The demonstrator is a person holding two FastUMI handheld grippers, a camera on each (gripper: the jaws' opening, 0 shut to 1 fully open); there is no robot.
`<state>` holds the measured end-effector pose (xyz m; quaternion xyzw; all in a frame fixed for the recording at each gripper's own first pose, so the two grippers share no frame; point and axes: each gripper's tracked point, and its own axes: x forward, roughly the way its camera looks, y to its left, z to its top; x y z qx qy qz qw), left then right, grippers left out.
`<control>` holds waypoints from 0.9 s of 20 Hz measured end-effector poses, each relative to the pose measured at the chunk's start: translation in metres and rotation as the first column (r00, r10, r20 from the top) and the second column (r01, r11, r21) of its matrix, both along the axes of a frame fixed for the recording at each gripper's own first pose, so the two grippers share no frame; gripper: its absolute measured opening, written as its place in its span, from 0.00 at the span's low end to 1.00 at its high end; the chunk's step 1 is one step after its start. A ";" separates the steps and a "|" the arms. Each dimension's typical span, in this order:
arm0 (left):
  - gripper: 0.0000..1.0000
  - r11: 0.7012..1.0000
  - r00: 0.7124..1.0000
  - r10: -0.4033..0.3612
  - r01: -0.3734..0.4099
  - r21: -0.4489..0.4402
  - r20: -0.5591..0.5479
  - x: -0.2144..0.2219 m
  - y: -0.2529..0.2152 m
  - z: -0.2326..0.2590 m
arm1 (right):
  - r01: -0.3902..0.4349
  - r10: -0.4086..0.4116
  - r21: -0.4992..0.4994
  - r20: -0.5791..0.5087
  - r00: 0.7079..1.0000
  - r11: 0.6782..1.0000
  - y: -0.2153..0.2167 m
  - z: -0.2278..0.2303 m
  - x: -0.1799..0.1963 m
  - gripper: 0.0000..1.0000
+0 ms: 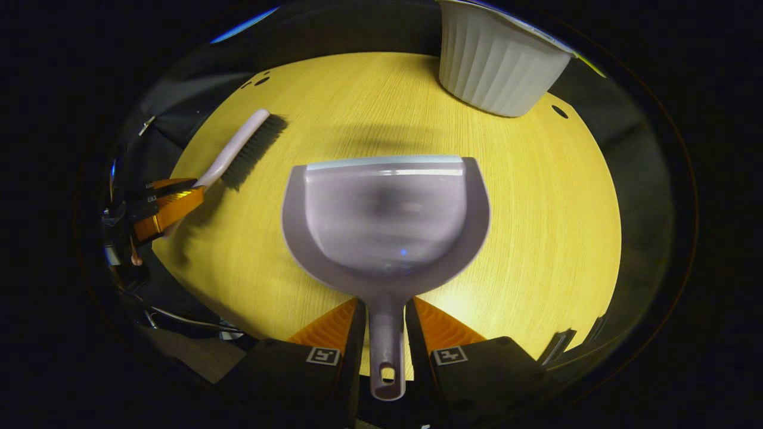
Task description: Pick up the small broom and dustpan from the desktop, sweep the trash into the dustpan with the broom, and then empty the trash into the garbage bin.
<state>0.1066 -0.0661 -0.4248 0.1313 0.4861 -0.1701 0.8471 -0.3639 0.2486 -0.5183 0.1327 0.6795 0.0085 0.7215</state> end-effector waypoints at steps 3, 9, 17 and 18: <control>0.33 0.999 0.999 0.024 -0.023 -0.031 0.035 0.003 -0.003 0.025 | 0.021 -0.022 0.017 0.063 0.998 1.000 -0.007 0.026 0.006 0.41; 0.33 0.995 0.984 0.055 -0.041 -0.087 0.169 0.011 -0.026 0.083 | 0.010 -0.006 -0.015 0.283 0.959 1.000 -0.034 0.072 0.039 0.39; 0.33 0.972 0.925 0.092 -0.003 -0.236 0.369 0.015 -0.077 0.163 | 0.007 0.011 -0.027 0.590 0.807 1.000 -0.042 0.143 0.094 0.39; 0.33 0.970 0.916 0.095 0.003 -0.243 0.389 0.016 -0.080 0.170 | 0.017 0.011 -0.039 0.621 0.784 0.999 -0.047 0.153 0.099 0.39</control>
